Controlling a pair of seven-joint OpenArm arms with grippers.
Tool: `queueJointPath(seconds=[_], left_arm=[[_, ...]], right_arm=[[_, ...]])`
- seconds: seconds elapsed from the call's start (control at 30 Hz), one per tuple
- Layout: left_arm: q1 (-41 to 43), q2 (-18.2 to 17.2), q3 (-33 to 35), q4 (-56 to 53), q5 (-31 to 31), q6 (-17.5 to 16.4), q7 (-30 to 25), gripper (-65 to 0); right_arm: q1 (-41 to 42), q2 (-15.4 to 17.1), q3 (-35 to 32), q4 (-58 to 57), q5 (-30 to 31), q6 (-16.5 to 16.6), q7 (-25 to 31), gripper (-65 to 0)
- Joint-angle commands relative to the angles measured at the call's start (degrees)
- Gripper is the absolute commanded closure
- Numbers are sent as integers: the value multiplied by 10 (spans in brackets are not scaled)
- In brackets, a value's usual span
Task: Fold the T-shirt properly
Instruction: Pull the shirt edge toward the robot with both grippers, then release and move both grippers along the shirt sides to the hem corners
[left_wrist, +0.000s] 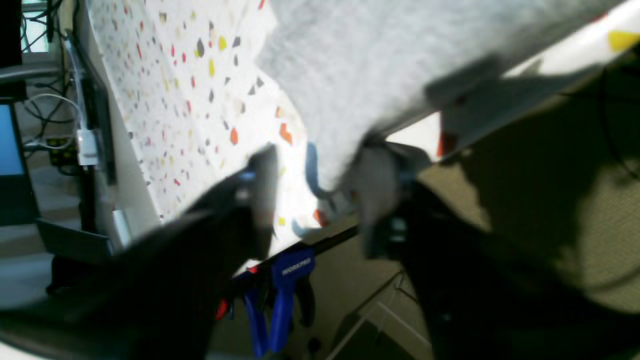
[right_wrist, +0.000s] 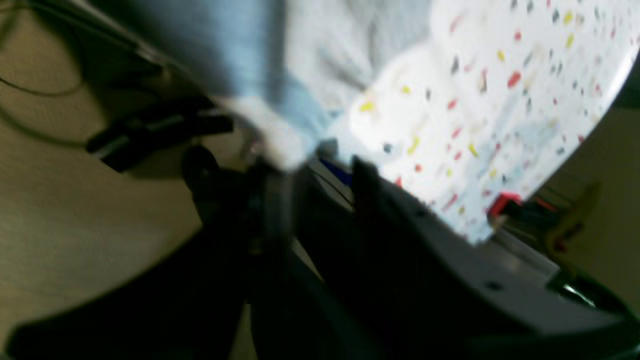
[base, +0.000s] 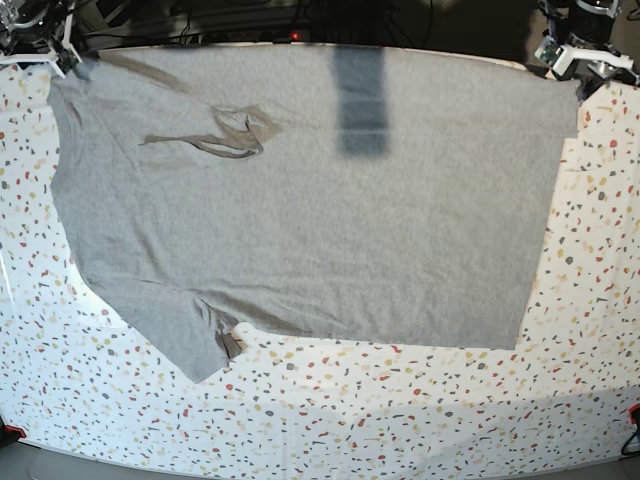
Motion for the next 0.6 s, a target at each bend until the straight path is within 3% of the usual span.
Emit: queueJointPath(seconds=[0.0,0.17,0.27,0.4,0.5,0.57], left_arm=[[6,-7,-5,9,4,12,5,-270],[6,-14,-11,33,58,12,69,-270],[6,-34,-23,52,50,12,74,-270],[6,-71,-55,78,-31,12,56,-270],[-2,-102,-82,83,-118,11,37,-270],[-19,-118,-96,82,-174,-8,31,-270]], right_arm=[[-5,7,6,14,-2,-8,2,-227],[-5,7,6,41,-2,-9,-1,-227],[-5,7,17,63,-4,-22,-4,-227],[-4,7,56,87,8,-26,-3,-227],[15,7,78,90,58,-26,-2,-227],[37,7,79,90,91,-20,-1,-227]])
